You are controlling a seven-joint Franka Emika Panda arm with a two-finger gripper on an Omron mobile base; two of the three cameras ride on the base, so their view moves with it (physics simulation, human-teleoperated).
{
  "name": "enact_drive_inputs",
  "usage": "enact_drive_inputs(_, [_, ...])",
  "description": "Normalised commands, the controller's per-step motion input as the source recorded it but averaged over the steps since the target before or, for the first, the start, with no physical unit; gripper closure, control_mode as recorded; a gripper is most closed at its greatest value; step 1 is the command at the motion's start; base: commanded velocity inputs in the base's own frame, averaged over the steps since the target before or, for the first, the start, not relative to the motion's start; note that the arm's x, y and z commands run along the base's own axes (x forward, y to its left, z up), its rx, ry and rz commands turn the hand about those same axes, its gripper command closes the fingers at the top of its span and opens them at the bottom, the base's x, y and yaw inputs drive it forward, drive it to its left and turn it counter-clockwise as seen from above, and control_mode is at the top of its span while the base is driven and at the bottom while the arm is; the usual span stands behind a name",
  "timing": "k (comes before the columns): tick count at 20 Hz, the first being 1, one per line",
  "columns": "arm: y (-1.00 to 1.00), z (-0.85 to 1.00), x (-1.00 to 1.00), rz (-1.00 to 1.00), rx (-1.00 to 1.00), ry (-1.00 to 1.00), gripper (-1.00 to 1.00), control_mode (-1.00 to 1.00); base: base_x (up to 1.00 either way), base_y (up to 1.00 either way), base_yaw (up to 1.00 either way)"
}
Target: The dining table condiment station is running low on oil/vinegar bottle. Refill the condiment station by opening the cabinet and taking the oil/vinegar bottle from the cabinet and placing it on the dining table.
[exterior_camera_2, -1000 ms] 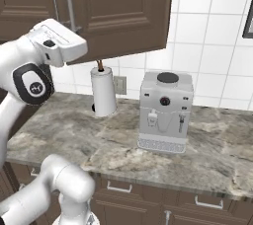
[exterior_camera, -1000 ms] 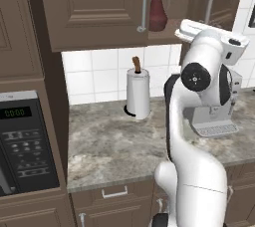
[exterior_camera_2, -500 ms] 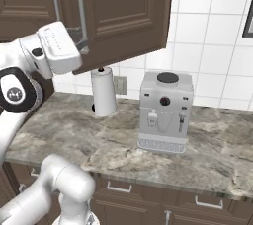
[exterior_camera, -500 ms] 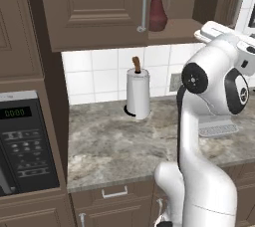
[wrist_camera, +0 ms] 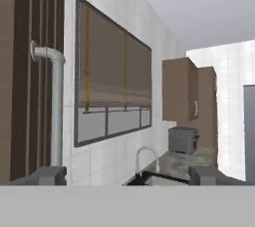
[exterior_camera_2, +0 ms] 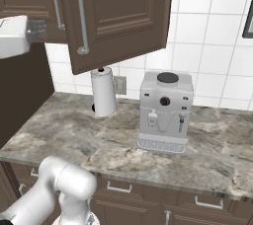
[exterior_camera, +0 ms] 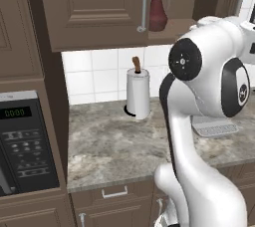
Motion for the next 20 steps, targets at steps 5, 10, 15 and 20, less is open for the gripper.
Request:
enact_drive_inputs(5, [0.85,-0.47,-0.08,0.00,0.13,0.32,-1.00,-1.00,0.00,0.00,0.00])
enact_drive_inputs(10, [0.19,-0.74,0.30,0.00,0.06,0.02,-1.00,-1.00,0.00,0.00,0.00])
enact_drive_inputs(15, [0.00,-0.04,0.56,-0.02,0.00,0.00,-1.00,-1.00,0.00,0.00,0.00])
enact_drive_inputs(20, [0.00,-0.11,0.74,-0.01,0.00,0.00,-1.00,-1.00,0.00,0.00,0.00])
